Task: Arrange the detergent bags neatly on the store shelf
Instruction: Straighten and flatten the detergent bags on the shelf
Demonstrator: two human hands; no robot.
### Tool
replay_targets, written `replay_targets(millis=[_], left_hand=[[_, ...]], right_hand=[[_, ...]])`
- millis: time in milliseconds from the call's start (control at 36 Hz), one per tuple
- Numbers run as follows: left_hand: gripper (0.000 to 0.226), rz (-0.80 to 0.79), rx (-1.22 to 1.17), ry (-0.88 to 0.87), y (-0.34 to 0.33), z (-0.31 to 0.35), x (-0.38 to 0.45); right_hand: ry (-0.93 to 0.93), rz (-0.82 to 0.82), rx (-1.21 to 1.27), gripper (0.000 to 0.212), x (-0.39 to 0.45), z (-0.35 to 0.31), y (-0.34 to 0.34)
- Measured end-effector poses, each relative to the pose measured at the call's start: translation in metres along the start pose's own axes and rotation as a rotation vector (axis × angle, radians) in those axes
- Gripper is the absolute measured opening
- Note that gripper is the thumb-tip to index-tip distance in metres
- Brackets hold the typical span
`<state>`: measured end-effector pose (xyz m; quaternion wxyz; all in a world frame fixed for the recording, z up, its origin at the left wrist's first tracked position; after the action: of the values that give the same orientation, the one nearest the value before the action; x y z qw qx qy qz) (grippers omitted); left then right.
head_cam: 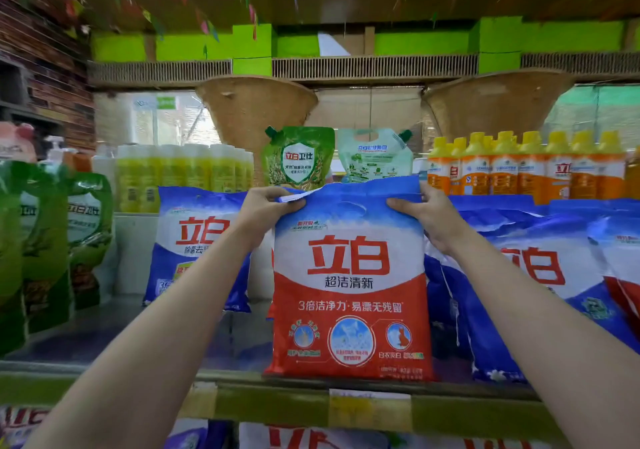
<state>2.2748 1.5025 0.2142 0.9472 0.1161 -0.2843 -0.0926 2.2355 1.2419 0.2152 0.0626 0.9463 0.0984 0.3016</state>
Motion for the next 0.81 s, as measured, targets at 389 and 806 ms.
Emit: replay_targets(millis=[389, 806], left_hand=[[0.030, -0.388, 1.009, -0.048, -0.015, 0.057, 0.015], [0.047, -0.382, 1.196, -0.155, -0.025, 0.063, 0.024]], right_hand=[[-0.041, -0.224, -1.069, 0.034, 0.010, -0.044, -0.014], [-0.075, -0.212, -1.222, 0.043, 0.022, -0.053, -0.014]])
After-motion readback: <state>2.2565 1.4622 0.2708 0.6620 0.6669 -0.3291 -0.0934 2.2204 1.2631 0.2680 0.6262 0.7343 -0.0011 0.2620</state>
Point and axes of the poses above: each hand's wrist, its own x-axis towards the middle knuckle, its own y-axis out of the back of the hand, z = x × y, the point moved 6 cm from there along x, towards the middle knuckle, and after that the axes turned 13 degrees about -z, right-handed, at the moved point
